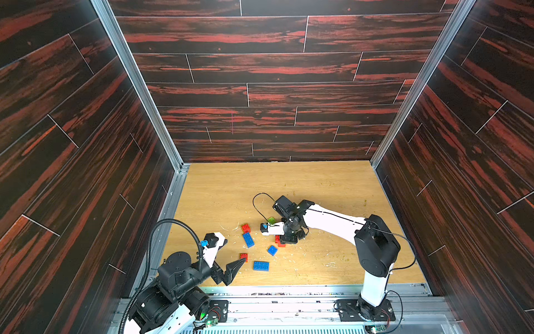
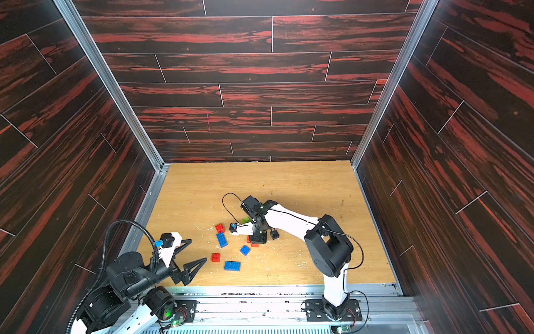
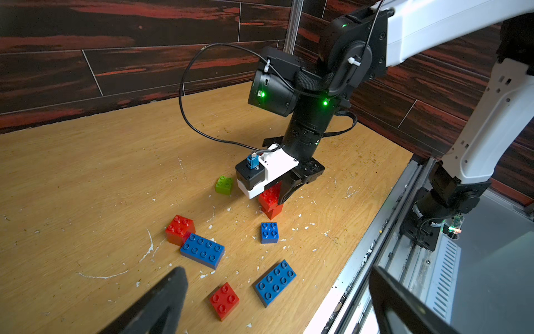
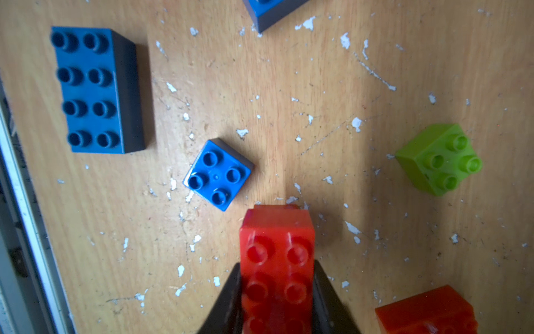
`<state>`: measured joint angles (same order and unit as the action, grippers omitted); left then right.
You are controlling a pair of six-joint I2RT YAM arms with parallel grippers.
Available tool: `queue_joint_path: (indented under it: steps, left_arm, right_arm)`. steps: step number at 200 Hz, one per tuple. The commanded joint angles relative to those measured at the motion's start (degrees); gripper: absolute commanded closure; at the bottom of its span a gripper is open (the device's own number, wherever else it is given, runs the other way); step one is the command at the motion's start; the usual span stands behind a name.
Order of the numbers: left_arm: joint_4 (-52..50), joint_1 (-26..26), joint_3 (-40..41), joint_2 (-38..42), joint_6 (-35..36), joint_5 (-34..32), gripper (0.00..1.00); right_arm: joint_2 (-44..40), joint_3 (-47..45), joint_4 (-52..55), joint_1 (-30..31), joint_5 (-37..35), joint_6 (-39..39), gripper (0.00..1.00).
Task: Assemble the letter f with lego
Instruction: Assemble the lego brick with the lego brick.
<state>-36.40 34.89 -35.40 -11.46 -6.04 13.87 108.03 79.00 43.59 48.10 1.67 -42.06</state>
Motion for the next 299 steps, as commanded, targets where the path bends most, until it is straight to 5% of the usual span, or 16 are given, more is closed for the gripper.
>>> queue_joint_path:
  steps: [1, 117, 185, 299]
  left_arm:
    - [0.19, 0.26, 0.63, 0.29, -0.37, -0.21, 0.0]
    - [0.18, 0.22, 0.59, 0.22, -0.4, -0.3, 0.0]
    - [0.37, 0.26, 0.73, 0.18, -0.64, -0.33, 0.0]
    - [0.26, 0.43, 0.62, 0.17, -0.66, -0.62, 0.0]
  right_arm:
    - [2.35, 0.82, 0.84, 0.24, -0.35, -0.13, 0.79]
    - [5.59, 0.52, 2.4, -0.02, 2.08, 0.32, 0.8]
    - [7.38, -0.46, 3.05, -1.94, 10.59, -0.74, 0.8]
    - [8.71, -2.44, 2.21, -1.09, 2.2, 1.02, 0.81]
